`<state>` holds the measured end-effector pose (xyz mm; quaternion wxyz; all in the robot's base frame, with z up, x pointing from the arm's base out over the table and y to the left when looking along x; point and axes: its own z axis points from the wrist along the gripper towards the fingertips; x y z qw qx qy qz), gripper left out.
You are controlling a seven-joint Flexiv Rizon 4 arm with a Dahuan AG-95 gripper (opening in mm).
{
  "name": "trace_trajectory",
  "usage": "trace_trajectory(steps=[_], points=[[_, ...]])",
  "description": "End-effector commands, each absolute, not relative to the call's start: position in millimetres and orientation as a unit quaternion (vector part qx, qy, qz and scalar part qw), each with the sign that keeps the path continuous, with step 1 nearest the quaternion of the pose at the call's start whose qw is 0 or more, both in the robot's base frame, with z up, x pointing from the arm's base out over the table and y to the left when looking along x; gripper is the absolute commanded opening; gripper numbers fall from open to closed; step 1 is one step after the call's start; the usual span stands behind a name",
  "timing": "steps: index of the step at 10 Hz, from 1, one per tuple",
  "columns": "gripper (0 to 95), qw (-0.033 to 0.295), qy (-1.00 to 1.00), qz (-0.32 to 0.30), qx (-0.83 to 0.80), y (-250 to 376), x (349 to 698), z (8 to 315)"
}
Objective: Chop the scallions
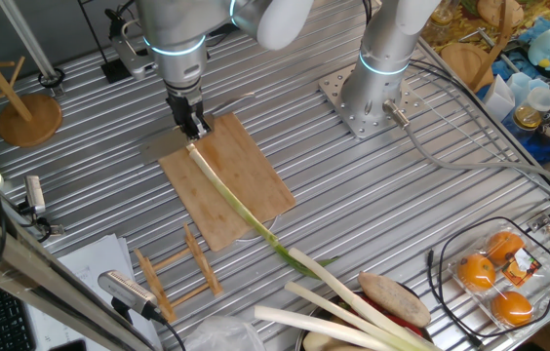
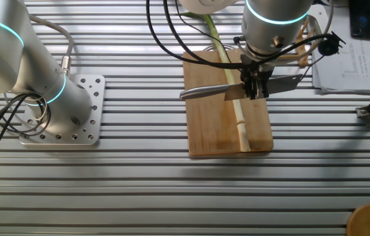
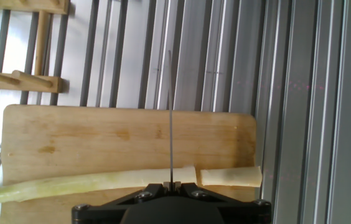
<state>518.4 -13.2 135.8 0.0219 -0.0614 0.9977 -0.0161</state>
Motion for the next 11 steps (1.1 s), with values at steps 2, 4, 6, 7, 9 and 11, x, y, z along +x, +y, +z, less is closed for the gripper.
trace_trajectory(steps=[2, 4, 6, 7, 9, 11], points=[[0.0, 0.023, 0.998, -0.016, -0.064, -13.1, 518.2, 136.2], [0.0, 0.024, 0.997, -0.016, -0.066, -12.8, 518.4, 136.0], [0.0, 0.026, 0.997, -0.016, -0.066, -11.6, 519.0, 135.2], [0.0, 0.027, 0.997, -0.017, -0.066, -10.1, 519.9, 134.2], [0.0, 0.027, 0.998, -0.018, -0.062, -7.6, 521.2, 132.8], [0.0, 0.028, 0.998, -0.018, -0.059, -7.3, 521.3, 132.6]])
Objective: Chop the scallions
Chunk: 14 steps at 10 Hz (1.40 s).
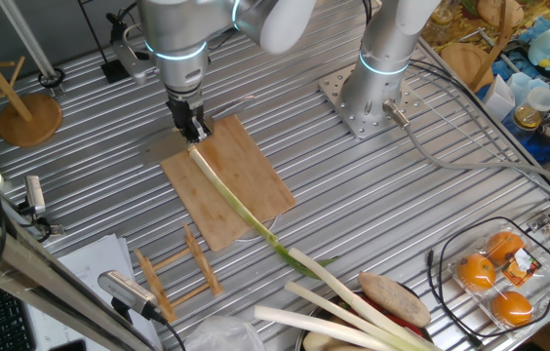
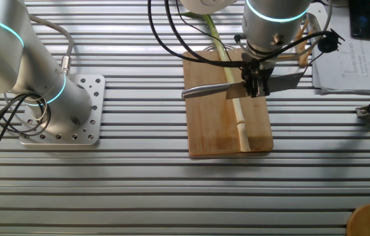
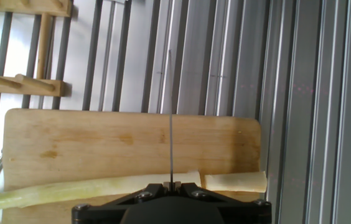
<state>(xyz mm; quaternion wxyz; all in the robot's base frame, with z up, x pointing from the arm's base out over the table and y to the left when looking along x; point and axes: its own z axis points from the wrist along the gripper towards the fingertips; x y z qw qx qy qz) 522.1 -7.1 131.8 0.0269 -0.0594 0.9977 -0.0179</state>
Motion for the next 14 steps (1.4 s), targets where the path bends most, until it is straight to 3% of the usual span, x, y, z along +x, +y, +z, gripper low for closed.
trace_trajectory(steps=[1, 10, 14], points=[[0.0, 0.027, 0.998, -0.018, -0.058, -7, 522, 132], [0.0, 0.032, 0.998, -0.019, -0.056, 0, 524, 130], [0.0, 0.032, 0.998, -0.025, -0.04, 36, 547, 134]])
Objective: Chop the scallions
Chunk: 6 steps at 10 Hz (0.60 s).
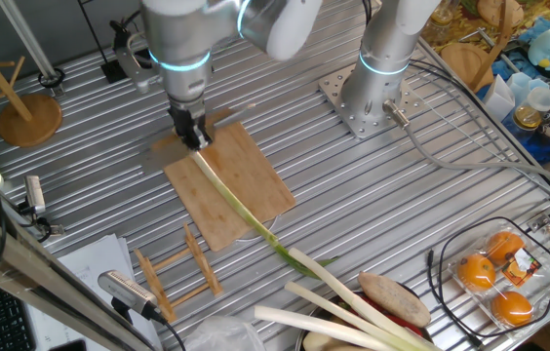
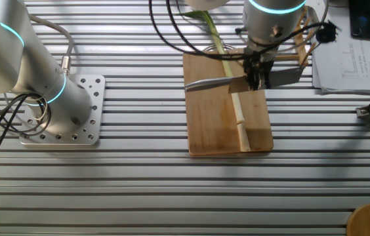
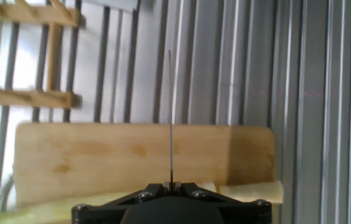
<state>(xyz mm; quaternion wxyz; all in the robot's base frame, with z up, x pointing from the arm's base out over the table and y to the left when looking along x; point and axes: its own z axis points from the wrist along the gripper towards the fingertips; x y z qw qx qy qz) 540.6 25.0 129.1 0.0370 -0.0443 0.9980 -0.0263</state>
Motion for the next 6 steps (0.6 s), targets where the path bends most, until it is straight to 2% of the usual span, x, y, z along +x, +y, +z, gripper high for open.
trace_trajectory(steps=[1, 6], points=[[0.0, 0.033, 0.998, -0.025, -0.037, 52, 557, 144], [0.0, 0.031, 0.999, -0.019, -0.031, 106, 596, 173]])
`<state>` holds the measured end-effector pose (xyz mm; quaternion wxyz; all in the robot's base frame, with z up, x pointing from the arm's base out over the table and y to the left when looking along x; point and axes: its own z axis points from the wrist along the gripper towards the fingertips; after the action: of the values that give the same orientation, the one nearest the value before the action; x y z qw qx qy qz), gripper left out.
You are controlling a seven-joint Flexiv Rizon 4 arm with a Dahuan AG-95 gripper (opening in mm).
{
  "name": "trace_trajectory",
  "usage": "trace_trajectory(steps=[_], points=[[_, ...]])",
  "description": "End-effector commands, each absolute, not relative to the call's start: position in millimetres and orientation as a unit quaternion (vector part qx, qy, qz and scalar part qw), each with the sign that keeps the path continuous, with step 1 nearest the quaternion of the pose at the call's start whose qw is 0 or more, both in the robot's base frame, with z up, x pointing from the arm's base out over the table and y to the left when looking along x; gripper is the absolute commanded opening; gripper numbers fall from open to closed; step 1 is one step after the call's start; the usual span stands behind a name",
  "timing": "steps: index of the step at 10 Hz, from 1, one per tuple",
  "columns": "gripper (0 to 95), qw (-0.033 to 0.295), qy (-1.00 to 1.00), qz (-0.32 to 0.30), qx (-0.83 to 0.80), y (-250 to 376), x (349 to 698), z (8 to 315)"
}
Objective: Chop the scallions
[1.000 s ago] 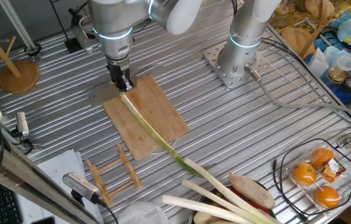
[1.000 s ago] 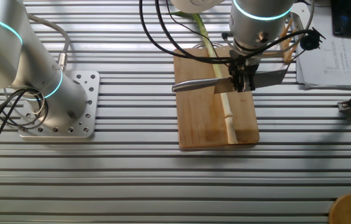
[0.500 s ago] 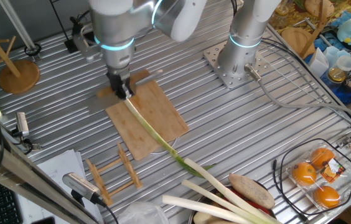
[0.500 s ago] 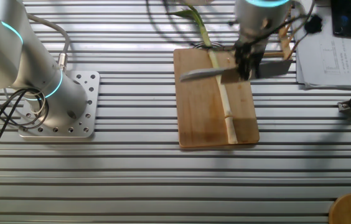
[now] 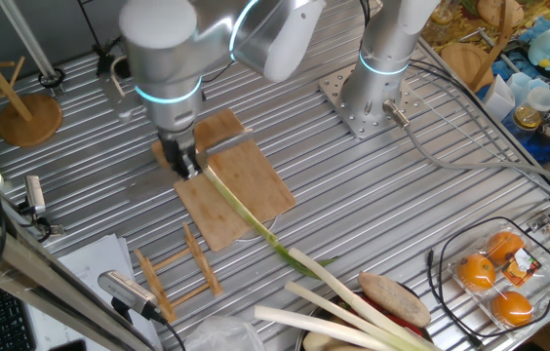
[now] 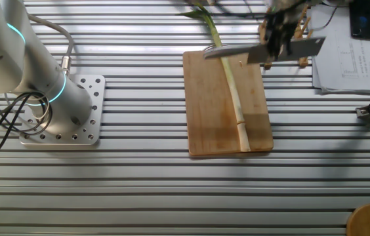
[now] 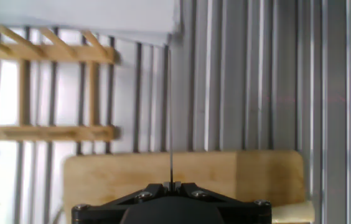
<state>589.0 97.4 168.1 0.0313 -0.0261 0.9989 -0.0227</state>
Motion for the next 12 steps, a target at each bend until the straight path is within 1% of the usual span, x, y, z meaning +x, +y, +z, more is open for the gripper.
trace_trajectory(steps=[1, 4, 8, 9, 10, 12], points=[[0.0, 0.031, 0.999, -0.019, -0.029, 112, 600, 176], [0.0, 0.028, 0.999, -0.016, -0.019, 129, 615, 182], [0.0, 0.023, 1.0, -0.004, -0.02, 126, 616, 179], [0.0, 0.007, 1.0, -0.007, -0.027, 124, 616, 178], [0.0, -0.002, 0.999, -0.007, -0.032, 121, 614, 177], [0.0, -0.009, 0.998, -0.003, -0.056, 102, 603, 164]])
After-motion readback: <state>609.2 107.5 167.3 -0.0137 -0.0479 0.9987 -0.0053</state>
